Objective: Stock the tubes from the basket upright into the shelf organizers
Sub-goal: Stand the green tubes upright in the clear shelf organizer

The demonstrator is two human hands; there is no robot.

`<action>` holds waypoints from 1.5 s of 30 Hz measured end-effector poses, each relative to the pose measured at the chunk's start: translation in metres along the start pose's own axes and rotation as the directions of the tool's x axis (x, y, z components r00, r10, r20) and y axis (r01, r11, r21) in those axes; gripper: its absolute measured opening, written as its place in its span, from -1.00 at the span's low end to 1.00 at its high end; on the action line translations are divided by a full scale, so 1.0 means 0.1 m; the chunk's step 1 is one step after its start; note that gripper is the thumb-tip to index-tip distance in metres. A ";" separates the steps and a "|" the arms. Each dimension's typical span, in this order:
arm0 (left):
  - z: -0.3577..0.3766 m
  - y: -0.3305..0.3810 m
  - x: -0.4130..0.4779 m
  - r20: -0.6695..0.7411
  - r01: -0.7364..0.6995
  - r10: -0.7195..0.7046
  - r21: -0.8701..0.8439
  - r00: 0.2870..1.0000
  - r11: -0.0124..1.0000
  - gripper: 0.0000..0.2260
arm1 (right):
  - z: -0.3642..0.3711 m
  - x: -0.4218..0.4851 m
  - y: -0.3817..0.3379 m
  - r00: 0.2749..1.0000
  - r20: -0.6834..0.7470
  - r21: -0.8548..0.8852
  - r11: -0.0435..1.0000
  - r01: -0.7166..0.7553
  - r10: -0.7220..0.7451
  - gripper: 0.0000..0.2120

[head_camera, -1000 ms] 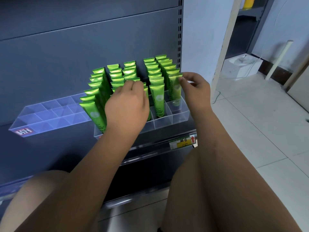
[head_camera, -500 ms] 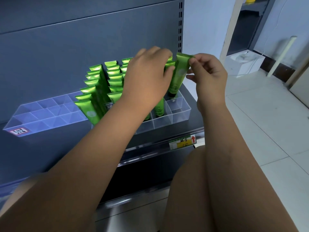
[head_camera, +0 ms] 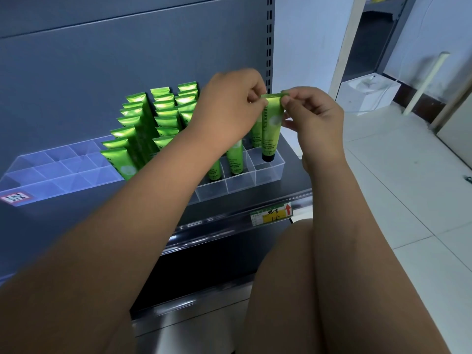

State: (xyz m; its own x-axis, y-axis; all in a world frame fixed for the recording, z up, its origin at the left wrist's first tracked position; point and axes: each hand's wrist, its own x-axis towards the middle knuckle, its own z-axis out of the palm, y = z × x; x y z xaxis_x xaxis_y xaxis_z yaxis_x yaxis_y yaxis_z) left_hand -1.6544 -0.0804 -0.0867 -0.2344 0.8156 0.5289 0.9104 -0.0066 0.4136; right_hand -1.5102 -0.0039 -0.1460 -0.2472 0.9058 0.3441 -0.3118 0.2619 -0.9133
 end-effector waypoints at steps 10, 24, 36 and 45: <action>0.07 0.01 0.06 0.126 -0.006 -0.017 0.177 0.992 0.984 -0.94 | -0.03 0.02 0.17 0.996 -0.009 -0.028 0.995 -0.091 0.090 -0.89; 0.14 -0.03 0.03 0.149 0.042 -0.066 0.162 0.987 0.986 -0.86 | -0.04 -0.04 0.28 0.998 -0.049 -0.101 0.994 -0.045 0.040 -0.86; 0.13 -0.05 -0.04 0.111 0.028 -0.043 0.138 0.993 0.990 -0.84 | -0.03 -0.06 0.25 1.000 -0.014 -0.210 0.978 -0.017 0.014 -0.75; -0.19 0.01 -0.46 -0.168 -0.068 0.116 0.266 0.979 0.961 -0.76 | 0.08 -0.45 0.02 0.914 0.156 -0.733 0.576 0.362 -0.376 -0.58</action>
State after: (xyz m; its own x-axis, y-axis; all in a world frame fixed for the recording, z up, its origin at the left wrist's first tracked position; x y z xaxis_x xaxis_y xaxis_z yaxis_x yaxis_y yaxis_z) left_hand -1.6495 -0.1293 -0.0968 -0.1811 0.7004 0.6904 0.9821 0.0921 0.1643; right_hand -1.5070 -0.0463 -0.1619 -0.2513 0.6773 0.6915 0.4030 0.7228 -0.5614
